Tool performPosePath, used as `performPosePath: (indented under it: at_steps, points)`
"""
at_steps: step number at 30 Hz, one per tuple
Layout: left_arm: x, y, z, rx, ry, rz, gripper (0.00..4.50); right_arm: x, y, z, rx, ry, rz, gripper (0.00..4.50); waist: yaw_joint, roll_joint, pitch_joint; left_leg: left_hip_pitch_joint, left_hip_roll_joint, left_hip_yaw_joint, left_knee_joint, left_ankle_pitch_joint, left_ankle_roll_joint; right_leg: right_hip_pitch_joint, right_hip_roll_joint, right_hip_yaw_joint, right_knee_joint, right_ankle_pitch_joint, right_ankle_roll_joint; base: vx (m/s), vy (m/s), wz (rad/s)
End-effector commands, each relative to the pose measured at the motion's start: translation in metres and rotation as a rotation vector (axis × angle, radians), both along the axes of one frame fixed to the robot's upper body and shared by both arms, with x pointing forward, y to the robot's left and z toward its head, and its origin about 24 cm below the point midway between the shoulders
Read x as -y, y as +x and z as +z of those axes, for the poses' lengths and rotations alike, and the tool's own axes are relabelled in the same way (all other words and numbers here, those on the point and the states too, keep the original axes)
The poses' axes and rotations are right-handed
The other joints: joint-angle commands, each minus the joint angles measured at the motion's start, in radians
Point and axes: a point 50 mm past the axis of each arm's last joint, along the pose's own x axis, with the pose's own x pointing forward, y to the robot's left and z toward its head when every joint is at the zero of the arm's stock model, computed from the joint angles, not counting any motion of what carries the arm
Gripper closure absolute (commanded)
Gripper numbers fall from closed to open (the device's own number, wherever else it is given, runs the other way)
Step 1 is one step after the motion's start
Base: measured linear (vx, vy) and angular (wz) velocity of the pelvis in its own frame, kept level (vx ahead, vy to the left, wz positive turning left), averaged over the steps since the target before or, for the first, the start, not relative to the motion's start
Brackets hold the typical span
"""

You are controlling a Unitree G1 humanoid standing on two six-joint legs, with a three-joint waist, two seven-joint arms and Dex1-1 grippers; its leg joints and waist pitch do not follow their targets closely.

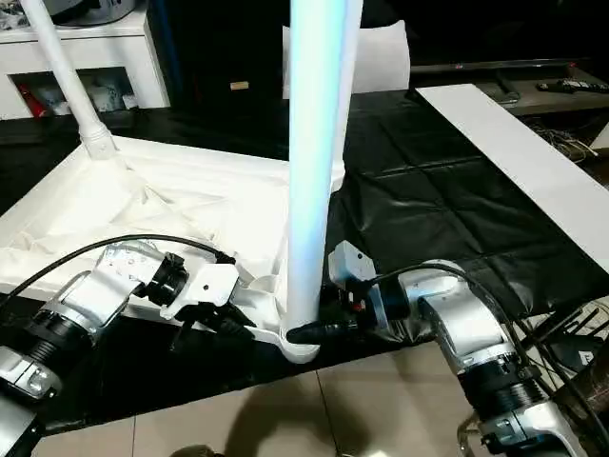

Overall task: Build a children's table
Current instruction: Rotate leg to tighten

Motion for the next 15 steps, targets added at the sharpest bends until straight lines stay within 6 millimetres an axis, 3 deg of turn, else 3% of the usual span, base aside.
performPosePath:
  at_steps: [1,3,4,7,10,11,13,15]
  points:
    - [0.007,0.001,-0.002,-0.005,0.037,-0.016,4.5,-0.007,-0.002,0.002,-0.023,0.059,-0.018,2.46,-0.005,-0.007,-0.059,0.003,0.051,-0.007,-0.072,-0.13,0.047,0.048,-0.075,0.06,-0.069,-0.157,-0.228,0.0,0.0,0.0]
    - [0.011,0.005,-0.002,0.004,0.027,0.048,4.5,-0.014,-0.004,-0.001,-0.037,0.088,-0.069,2.47,-0.005,-0.002,-0.057,0.002,0.05,-0.008,-0.074,-0.143,0.04,0.047,-0.076,0.06,-0.071,-0.183,-0.222,0.0,0.0,0.0]
    - [0.012,0.006,-0.002,0.005,0.025,0.057,4.5,-0.015,-0.004,-0.001,-0.039,0.092,-0.076,2.48,-0.008,-0.005,-0.055,0.003,0.051,-0.006,-0.076,-0.146,0.036,0.047,-0.075,0.062,-0.075,-0.191,-0.218,0.0,0.0,0.0]
    - [0.021,0.014,-0.001,-0.001,-0.039,0.223,4.5,-0.028,-0.001,-0.011,-0.023,0.093,-0.255,2.49,-0.011,-0.004,-0.047,0.006,0.045,-0.011,-0.082,-0.217,0.004,0.042,-0.079,0.058,-0.096,-0.379,-0.163,0.0,0.0,0.0]
    - [0.03,0.017,0.002,-0.017,-0.098,0.333,4.5,-0.037,0.007,-0.017,-0.036,0.078,-0.413,2.5,-0.022,-0.003,-0.044,0.006,0.041,-0.018,-0.085,-0.258,-0.016,0.039,-0.079,0.054,-0.109,-0.494,-0.116,0.0,0.0,0.0]
    - [0.033,0.019,0.003,-0.018,-0.118,0.379,4.5,-0.04,0.01,-0.017,-0.046,0.084,-0.463,2.5,-0.03,0.006,-0.045,0.006,0.042,-0.021,-0.087,-0.268,-0.023,0.037,-0.078,0.052,-0.108,-0.502,-0.112,0.0,0.0,0.0]
    - [0.035,0.021,0.004,-0.018,-0.131,0.41,4.5,-0.042,0.012,-0.018,-0.052,0.087,-0.495,2.5,-0.045,0.001,-0.046,0.005,0.04,-0.023,-0.088,-0.282,-0.023,0.038,-0.076,0.05,-0.112,-0.494,-0.11,0.0,0.0,0.0]
    - [0.045,0.028,0.006,-0.012,-0.181,0.583,4.5,-0.058,0.023,-0.015,-0.068,0.112,-0.665,2.51,-0.057,0.006,-0.046,0.003,0.041,-0.022,-0.087,-0.281,-0.023,0.034,-0.074,0.052,-0.109,-0.456,-0.126,0.0,0.0,0.0]
